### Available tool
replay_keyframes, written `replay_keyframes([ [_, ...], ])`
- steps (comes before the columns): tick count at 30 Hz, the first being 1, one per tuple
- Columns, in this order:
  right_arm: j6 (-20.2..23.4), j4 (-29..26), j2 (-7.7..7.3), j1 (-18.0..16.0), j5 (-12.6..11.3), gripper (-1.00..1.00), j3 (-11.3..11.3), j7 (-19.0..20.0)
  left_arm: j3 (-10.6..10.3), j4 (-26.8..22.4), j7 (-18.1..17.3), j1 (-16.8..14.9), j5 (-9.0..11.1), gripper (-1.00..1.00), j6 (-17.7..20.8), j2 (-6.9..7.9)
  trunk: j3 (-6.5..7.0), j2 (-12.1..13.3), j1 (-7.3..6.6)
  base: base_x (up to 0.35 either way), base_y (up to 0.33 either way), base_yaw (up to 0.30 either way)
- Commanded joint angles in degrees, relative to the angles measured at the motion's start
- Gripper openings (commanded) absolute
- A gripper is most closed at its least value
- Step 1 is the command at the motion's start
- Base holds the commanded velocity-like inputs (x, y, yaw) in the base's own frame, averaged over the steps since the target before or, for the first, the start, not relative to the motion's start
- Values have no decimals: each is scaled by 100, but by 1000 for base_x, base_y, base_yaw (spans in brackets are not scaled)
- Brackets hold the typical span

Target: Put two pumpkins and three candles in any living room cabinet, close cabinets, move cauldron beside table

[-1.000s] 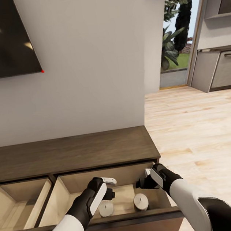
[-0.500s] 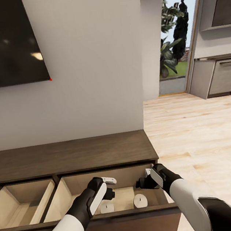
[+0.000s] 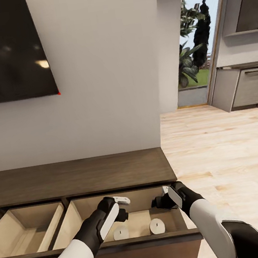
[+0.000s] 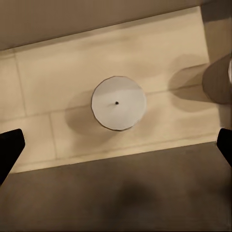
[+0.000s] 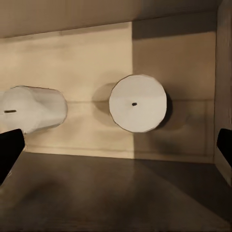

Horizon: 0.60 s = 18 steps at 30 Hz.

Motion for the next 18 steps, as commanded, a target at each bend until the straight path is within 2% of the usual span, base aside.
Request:
replay_keyframes([
  [1,28,-45,3,1,12,100,-27,10,-16,-26,57,-3,61,100,11,6,12,39,-24,-64,16,0],
  [12,38,-361,3,24,13,100,-29,294,-14,-239,67,13,58,100,21,24,210,480,-266,-15,4,0],
  [18,106,-678,3,31,12,100,-26,415,-14,-731,91,28,25,100,244,49,318,721,-398,0,0,0],
])
